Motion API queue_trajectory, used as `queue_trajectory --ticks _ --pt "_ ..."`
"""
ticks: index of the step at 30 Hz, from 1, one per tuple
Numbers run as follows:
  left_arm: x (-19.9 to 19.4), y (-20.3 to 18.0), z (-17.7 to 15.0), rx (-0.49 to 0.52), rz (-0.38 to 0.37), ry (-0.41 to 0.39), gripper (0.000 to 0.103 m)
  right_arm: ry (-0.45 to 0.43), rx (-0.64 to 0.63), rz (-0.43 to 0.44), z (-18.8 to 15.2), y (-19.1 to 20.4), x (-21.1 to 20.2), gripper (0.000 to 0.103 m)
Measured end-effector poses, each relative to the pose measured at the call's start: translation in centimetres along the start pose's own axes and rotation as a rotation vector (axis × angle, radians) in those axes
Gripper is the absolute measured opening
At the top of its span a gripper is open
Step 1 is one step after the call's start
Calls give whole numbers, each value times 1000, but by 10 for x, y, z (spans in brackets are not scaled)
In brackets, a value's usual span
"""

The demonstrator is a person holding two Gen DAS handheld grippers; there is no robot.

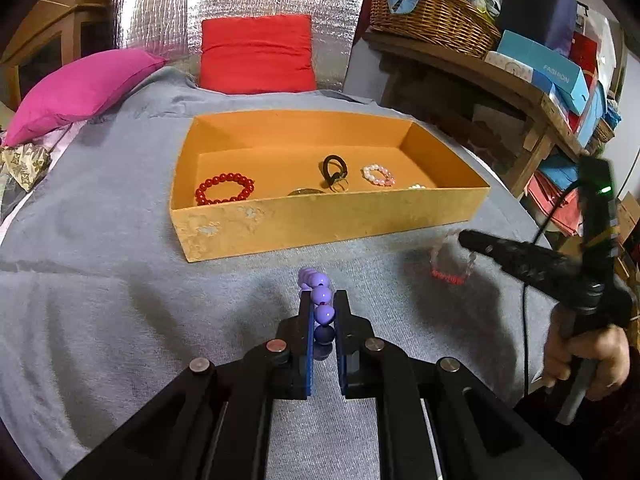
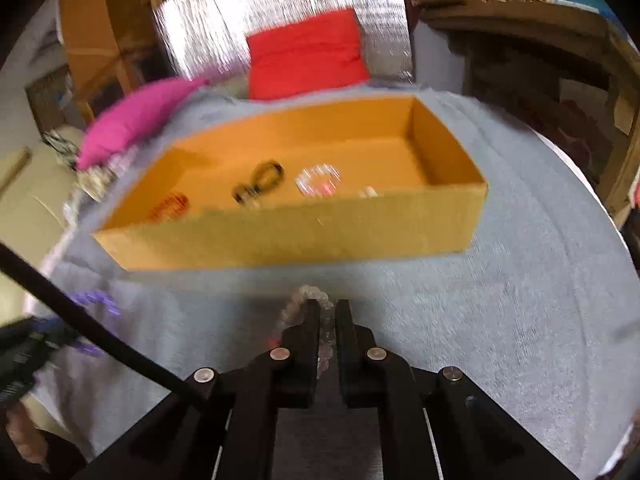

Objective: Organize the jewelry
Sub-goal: 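Lift and carry the purple and pink-white bracelets over the box with both tools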

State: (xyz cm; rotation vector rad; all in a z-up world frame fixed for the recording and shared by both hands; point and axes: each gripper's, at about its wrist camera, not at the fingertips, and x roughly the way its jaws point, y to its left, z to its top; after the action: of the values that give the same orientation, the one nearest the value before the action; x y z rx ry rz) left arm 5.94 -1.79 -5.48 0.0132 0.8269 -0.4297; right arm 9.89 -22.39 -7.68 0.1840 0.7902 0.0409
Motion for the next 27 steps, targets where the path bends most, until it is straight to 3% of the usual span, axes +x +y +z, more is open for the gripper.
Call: queue_trajectory --ticks 10,27 --pt "-3 -4 5 12 29 -18 10 -151 12 165 13 16 -37 8" --pt "-12 -7 15 22 81 -62 10 -221 22 236 22 32 -57 8"
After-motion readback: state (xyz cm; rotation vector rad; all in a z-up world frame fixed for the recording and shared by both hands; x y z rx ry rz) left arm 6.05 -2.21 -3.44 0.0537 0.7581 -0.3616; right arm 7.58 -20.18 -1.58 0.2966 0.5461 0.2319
